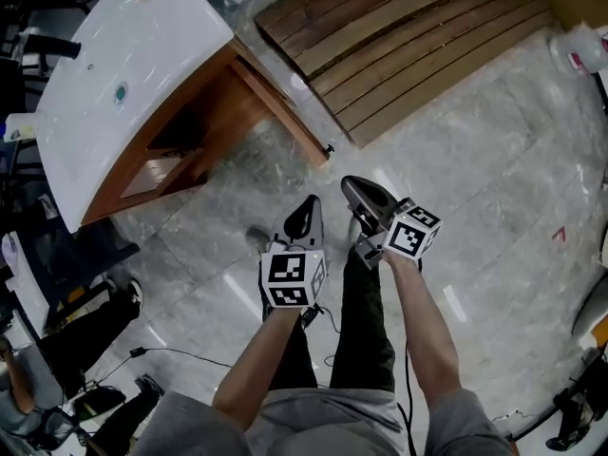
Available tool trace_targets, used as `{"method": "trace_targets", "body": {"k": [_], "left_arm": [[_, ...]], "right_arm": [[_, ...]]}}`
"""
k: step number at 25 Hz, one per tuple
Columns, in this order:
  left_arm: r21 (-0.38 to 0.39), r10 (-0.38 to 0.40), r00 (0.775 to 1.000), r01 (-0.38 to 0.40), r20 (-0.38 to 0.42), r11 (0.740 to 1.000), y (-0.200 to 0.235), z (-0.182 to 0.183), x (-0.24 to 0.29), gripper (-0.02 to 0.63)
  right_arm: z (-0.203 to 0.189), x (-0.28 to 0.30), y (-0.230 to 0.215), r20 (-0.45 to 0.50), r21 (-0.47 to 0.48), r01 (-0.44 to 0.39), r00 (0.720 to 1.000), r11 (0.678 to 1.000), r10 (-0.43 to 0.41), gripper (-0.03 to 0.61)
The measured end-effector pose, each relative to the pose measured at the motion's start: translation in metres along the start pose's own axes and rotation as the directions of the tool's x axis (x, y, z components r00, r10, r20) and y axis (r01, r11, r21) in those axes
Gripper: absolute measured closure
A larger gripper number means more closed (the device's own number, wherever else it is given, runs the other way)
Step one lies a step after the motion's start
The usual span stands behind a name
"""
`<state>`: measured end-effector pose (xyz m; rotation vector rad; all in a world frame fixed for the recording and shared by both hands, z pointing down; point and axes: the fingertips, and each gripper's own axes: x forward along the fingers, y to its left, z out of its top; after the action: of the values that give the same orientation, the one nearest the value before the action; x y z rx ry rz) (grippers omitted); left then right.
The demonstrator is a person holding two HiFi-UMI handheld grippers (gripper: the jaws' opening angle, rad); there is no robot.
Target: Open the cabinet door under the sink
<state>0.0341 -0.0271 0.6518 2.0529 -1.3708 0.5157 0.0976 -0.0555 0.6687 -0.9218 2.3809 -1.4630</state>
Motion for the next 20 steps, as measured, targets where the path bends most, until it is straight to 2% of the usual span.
{"method": "trace_targets", "body": {"k": [5,10,20], "left_arm": [[0.046,-0.036,0.999,0.036,0.013,0.998,-0.007,0.036,-0.034,0.606],[0.079,-0.063,0.996,0.058,0.06,0.995,-0.007,0.078,-0.062,0.606],[0.128,-0.095,0.98,0.073,0.175,0.989,-0.018,0.159,-0.124,0.606]], "right_arm": [[0.018,-0.006,0.055,0.029,-0.045,-0.002,1.0,0.999,0.003,0.569],[0.042,-0.009,0.106,0.073,-0.089,-0.005,0.997,0.996,0.012,0.569],[0.095,-0.005,0.201,0.131,-0.271,0.019,0.991,0.962,0.017,0.569]]}}
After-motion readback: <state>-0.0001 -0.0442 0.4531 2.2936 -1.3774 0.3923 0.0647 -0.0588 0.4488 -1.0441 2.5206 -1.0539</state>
